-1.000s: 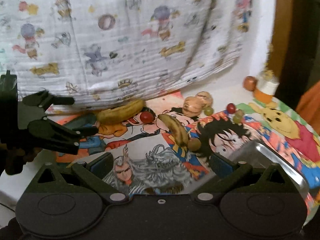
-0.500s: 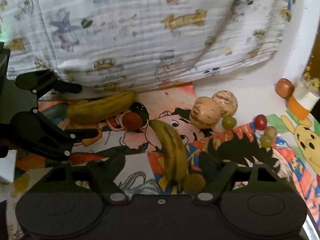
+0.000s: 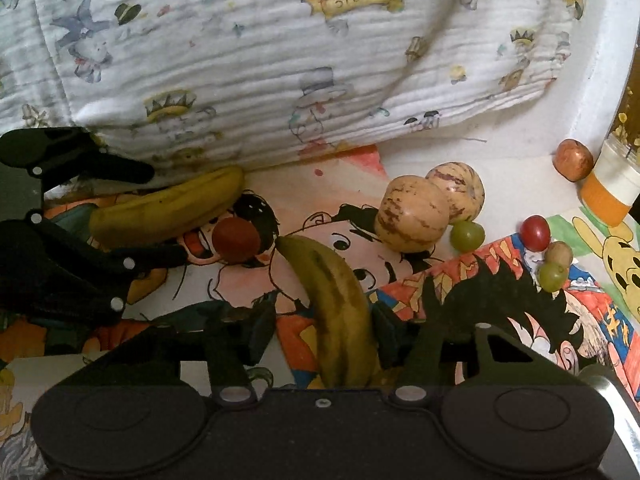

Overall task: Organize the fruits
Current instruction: 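Reach the right gripper to the upright banana and grasp it while the left gripper grasps the lying banana, then carry both bananas to the metal tray and release them there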

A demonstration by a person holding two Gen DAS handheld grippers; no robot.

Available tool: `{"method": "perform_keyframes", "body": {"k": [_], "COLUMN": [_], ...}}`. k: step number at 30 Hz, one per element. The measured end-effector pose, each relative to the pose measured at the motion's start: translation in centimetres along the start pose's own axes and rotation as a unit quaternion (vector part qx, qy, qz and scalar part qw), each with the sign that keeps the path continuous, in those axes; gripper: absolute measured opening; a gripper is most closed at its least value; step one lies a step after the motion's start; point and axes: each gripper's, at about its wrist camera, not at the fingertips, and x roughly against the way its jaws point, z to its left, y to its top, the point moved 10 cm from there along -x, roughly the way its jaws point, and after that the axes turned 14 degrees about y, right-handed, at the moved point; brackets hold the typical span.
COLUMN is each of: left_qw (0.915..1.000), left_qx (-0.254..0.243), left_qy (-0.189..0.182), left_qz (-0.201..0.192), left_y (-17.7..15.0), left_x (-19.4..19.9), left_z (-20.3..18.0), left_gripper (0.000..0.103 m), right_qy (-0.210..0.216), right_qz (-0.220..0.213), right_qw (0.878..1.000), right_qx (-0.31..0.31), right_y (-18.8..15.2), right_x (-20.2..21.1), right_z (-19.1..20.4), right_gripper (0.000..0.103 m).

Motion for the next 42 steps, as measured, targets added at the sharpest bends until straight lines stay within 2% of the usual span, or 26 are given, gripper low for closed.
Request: {"method": "perform_keyframes", "body": {"k": [4,8,11,14,19,21,23,26,30,34,42], "left_qw": [0.9998,0.998,0.9979,0.9975,0.9977,0.9978,0.9973,0.9955,0.9922,0.9889,0.9845], "left_qx": [0.016,0.041,0.045,0.049,0.044,0.042,0.046,0.063,0.088,0.11,0.14], "left_qy": [-0.01,-0.037,-0.026,-0.027,-0.018,-0.014,-0.011,-0.014,-0.018,-0.022,-0.032], "left_qz": [0.012,0.03,0.039,0.043,0.048,0.05,0.056,0.07,0.087,0.097,0.101], "left_y": [0.0,0.1,0.2,0.2,0.2,0.3,0.2,0.0,-0.2,-0.4,-0.2], "left_x": [-0.2,-0.3,-0.5,-0.7,-0.6,-0.6,-0.6,-0.2,0.1,1.0,4.3], "left_z": [0.1,0.0,0.1,0.2,-0.1,-0.2,-0.2,-0.1,0.1,0.5,0.1], "left_gripper": [0.067,0.047,0.04,0.04,0.038,0.038,0.037,0.037,0.037,0.036,0.035], "right_qy": [0.004,0.011,0.02,0.039,0.039,0.034,0.016,0.021,-0.002,0.017,0.034], "right_qz": [-0.004,-0.008,-0.008,-0.009,-0.009,-0.014,-0.02,-0.021,-0.007,-0.022,-0.064], "right_qw": [1.0,1.0,0.999,0.999,0.999,0.999,0.999,0.999,1.0,0.997,0.995], "right_qx": [-0.009,-0.019,-0.024,-0.032,-0.034,-0.025,-0.02,-0.04,-0.025,-0.078,-0.075], "right_y": [0.0,0.1,0.1,0.1,0.0,0.1,0.2,0.2,-0.2,-0.3,-0.4], "right_x": [0.1,0.1,0.2,0.2,-0.1,0.2,0.5,0.5,0.0,0.2,4.1], "right_z": [-0.1,-0.3,-0.3,-0.3,-0.4,-0.2,-0.3,-0.6,-0.4,-1.1,1.4], "right_gripper": [0.055,0.054,0.054,0.057,0.052,0.047,0.033,0.033,0.036,0.032,0.032]}}
